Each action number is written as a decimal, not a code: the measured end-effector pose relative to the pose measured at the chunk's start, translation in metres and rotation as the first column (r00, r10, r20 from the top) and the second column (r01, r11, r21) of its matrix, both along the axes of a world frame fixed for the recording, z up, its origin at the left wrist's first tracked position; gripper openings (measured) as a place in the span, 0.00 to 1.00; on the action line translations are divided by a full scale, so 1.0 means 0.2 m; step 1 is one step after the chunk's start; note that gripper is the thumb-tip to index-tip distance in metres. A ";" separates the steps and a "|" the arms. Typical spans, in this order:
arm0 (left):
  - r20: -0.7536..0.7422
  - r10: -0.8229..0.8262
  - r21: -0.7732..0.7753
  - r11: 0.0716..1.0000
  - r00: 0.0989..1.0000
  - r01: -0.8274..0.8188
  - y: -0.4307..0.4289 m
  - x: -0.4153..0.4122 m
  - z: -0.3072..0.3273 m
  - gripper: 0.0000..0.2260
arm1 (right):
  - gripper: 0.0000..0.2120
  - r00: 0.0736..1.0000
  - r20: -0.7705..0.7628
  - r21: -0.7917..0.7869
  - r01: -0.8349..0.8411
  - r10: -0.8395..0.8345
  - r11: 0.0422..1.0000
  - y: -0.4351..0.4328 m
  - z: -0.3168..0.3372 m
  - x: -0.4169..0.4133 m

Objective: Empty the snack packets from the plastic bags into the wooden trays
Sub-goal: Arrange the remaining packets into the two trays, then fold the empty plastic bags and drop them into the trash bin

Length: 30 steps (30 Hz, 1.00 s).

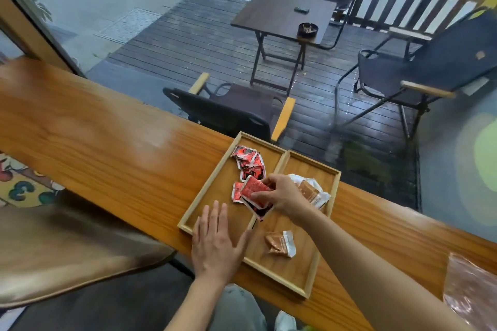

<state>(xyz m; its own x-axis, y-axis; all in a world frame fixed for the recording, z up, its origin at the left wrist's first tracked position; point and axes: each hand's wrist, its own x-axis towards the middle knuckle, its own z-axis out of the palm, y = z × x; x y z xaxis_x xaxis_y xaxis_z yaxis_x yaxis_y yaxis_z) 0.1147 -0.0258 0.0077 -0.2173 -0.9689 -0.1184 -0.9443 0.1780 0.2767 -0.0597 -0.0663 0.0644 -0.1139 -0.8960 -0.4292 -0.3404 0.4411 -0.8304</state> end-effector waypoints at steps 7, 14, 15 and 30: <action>0.130 -0.050 0.100 0.994 0.990 0.037 -0.05 0.11 -0.02 0.36 | 0.10 0.986 -0.144 0.047 -0.083 0.089 0.995 -0.14 -0.11 0.16; 0.121 -0.076 0.080 0.995 0.990 0.066 -0.05 0.12 -0.03 0.34 | 0.10 0.853 -0.507 -0.062 -0.179 0.123 0.982 -0.12 -0.17 0.19; 0.117 -0.077 0.081 0.994 0.990 0.068 -0.04 0.12 -0.02 0.35 | 0.11 0.846 -0.521 -0.084 -0.186 0.116 0.979 -0.12 -0.17 0.18; -0.060 -0.237 -0.003 0.971 0.970 0.237 -0.01 -0.21 0.12 0.28 | 0.26 0.780 -0.602 -0.116 0.123 -0.168 0.986 0.67 -0.19 -0.43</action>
